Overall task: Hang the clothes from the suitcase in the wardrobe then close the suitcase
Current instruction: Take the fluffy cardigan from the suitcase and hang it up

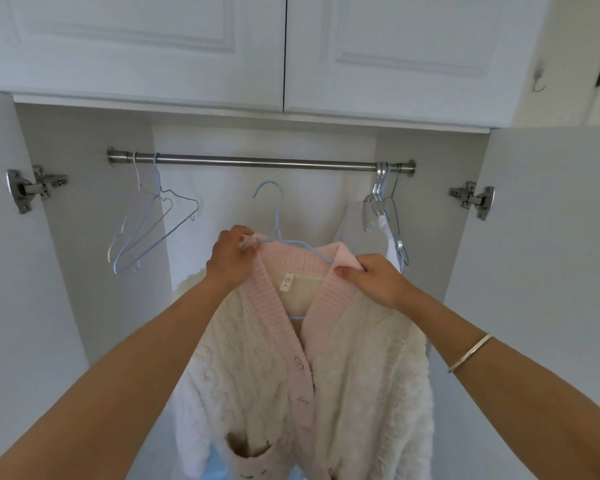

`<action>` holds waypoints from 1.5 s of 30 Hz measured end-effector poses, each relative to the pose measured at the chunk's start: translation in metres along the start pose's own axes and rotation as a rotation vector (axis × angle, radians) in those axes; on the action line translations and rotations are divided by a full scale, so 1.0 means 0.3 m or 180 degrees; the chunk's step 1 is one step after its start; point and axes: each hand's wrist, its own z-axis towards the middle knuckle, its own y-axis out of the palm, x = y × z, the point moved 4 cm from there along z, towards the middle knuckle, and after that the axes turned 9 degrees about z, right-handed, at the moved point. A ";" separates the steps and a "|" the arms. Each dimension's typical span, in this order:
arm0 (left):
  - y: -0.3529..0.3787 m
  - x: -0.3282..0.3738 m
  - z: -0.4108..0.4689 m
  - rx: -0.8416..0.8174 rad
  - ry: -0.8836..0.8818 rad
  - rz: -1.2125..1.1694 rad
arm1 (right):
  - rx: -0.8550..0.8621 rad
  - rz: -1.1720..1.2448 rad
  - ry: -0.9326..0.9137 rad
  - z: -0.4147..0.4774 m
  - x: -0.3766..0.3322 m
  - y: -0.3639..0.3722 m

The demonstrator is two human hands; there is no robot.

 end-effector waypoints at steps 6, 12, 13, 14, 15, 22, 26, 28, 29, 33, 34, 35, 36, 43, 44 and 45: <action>0.082 0.236 -0.033 -0.0952 0.0289 -0.0496 | 0.0424 0.0800 0.0730 0.041 0.017 0.006; 0.199 0.362 -0.079 -0.1986 -0.0106 -0.1656 | 0.0107 0.1983 0.0943 0.108 -0.068 0.020; 0.204 0.364 -0.070 -0.1993 -0.0158 -0.1784 | 0.0085 0.2105 0.0914 0.120 -0.082 0.016; 0.211 0.364 -0.059 -0.2031 -0.0176 -0.1882 | 0.0105 0.2146 0.0915 0.132 -0.089 0.013; 0.216 0.367 -0.047 -0.2074 -0.0159 -0.1969 | 0.0148 0.2106 0.0896 0.151 -0.095 0.008; 0.262 0.403 0.083 -0.2045 0.0326 -0.1780 | 0.0642 0.2017 0.0794 0.309 -0.120 -0.044; 0.286 0.418 0.166 -0.2050 0.0268 -0.1833 | 0.0711 0.1974 0.0780 0.389 -0.123 -0.073; 0.309 0.427 0.206 -0.2108 0.0168 -0.1865 | 0.0759 0.1932 0.0758 0.424 -0.118 -0.091; 0.322 0.433 0.225 -0.2116 0.0129 -0.1860 | 0.0797 0.1904 0.0750 0.445 -0.109 -0.101; 0.370 0.461 0.274 -0.2183 0.0142 -0.1795 | 0.0857 0.1891 0.0804 0.498 -0.065 -0.128; 0.382 0.463 0.284 -0.2195 0.0132 -0.1791 | 0.0820 0.1881 0.0826 0.504 -0.054 -0.128; 0.397 0.464 0.291 -0.2206 0.0115 -0.1782 | 0.0803 0.1882 0.0838 0.509 -0.039 -0.129; 0.406 0.463 0.293 -0.2211 0.0104 -0.1762 | 0.0791 0.1883 0.0849 0.507 -0.028 -0.130; 0.506 0.498 0.281 -0.2373 0.0166 -0.1580 | 0.1040 0.2057 0.0825 0.521 0.089 -0.152; 0.518 0.508 0.279 -0.2389 0.0169 -0.1580 | 0.1086 0.2067 0.0826 0.527 0.104 -0.157; 0.528 0.518 0.277 -0.2402 0.0172 -0.1576 | 0.1128 0.2085 0.0856 0.539 0.124 -0.162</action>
